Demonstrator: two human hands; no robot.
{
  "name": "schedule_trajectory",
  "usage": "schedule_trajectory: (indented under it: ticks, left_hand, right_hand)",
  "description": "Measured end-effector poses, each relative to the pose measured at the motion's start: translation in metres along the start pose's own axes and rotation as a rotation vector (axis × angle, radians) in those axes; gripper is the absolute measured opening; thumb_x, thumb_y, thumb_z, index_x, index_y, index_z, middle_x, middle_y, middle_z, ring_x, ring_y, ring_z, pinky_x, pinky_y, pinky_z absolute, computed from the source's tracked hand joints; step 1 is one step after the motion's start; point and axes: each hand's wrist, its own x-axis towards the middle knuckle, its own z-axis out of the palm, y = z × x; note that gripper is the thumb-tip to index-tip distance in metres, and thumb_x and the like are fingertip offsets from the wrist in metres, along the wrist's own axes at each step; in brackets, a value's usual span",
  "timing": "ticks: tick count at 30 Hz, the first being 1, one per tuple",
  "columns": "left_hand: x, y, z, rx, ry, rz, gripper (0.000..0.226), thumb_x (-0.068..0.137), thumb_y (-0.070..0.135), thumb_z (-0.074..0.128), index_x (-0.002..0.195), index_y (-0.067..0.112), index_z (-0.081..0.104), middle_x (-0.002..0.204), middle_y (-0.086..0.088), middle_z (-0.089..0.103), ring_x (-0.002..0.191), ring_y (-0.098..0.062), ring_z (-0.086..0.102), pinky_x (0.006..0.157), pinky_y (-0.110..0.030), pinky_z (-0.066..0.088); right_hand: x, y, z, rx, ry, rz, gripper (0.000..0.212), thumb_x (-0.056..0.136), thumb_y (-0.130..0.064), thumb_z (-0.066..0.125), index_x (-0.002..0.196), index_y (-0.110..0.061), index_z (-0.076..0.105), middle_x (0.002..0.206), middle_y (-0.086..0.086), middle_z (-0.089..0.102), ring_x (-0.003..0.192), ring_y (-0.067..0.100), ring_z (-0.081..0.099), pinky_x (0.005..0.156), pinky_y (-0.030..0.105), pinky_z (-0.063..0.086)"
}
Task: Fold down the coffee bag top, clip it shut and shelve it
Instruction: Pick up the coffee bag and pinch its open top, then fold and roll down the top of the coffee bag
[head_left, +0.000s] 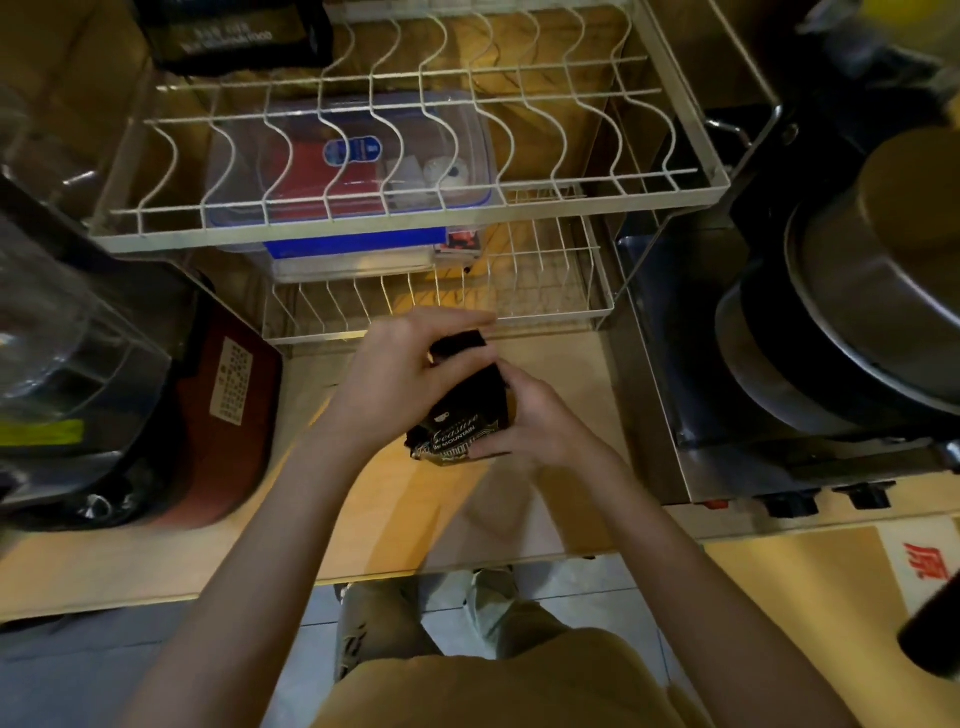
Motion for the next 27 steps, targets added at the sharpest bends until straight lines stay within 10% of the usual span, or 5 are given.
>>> schedule_trajectory:
  ticks: [8,13,20,23,27]
  left_hand:
    - [-0.086,-0.047,0.027,-0.154,0.329,-0.263,0.091,0.061,0.051,0.069,0.136,0.021,0.026,0.133,0.007,0.038,0.121,-0.005,0.039,0.096,-0.009,0.032]
    - [-0.094,-0.072,0.071,-0.275,0.398,-0.417,0.114,0.058,0.030,0.084,0.141,0.017,0.007,0.148,0.000,0.021,0.129,-0.014,0.034,0.102,-0.015,0.032]
    - [-0.067,-0.090,0.092,-0.430,0.073,-0.488,0.078,0.049,0.010,0.088,0.116,0.010,0.047,0.105,0.002,0.056,0.094,-0.002,0.055,0.068,0.003,0.036]
    - [-0.059,-0.095,0.090,-0.542,0.039,-0.473,0.070,0.048,-0.003,0.085,0.103,0.020,0.049,0.093,0.011,0.056,0.081,0.022,0.053,0.066,0.003,0.039]
    - [-0.054,-0.101,0.087,-0.459,0.053,-0.471,0.073,0.042,0.006,0.090,0.105,0.012,0.054,0.097,0.004,0.059,0.083,0.015,0.053,0.066,0.005,0.036]
  right_hand:
    - [0.006,0.004,-0.005,0.034,-0.020,0.033,0.081,0.055,-0.006,0.086,0.125,-0.021,0.047,0.109,-0.017,0.058,0.103,-0.007,0.053,0.084,0.012,0.047]
    - [0.009,0.005,-0.004,-0.019,0.038,0.032,0.078,0.053,-0.007,0.087,0.122,-0.020,0.051,0.113,-0.001,0.063,0.108,0.014,0.057,0.088,0.028,0.050]
    - [0.007,0.004,-0.005,-0.051,0.040,0.020,0.074,0.053,-0.007,0.087,0.120,-0.014,0.056,0.109,-0.003,0.064,0.102,0.009,0.059,0.086,0.016,0.047]
    - [0.005,0.002,-0.009,-0.020,-0.005,0.061,0.064,0.058,-0.004,0.084,0.116,-0.014,0.059,0.104,-0.011,0.064,0.101,0.000,0.057,0.087,0.017,0.045]
    - [-0.004,-0.028,-0.025,-0.051,-0.081,0.068,0.062,0.064,-0.006,0.080,0.119,-0.019,0.055,0.110,-0.018,0.058,0.103,-0.009,0.050,0.082,0.005,0.042]
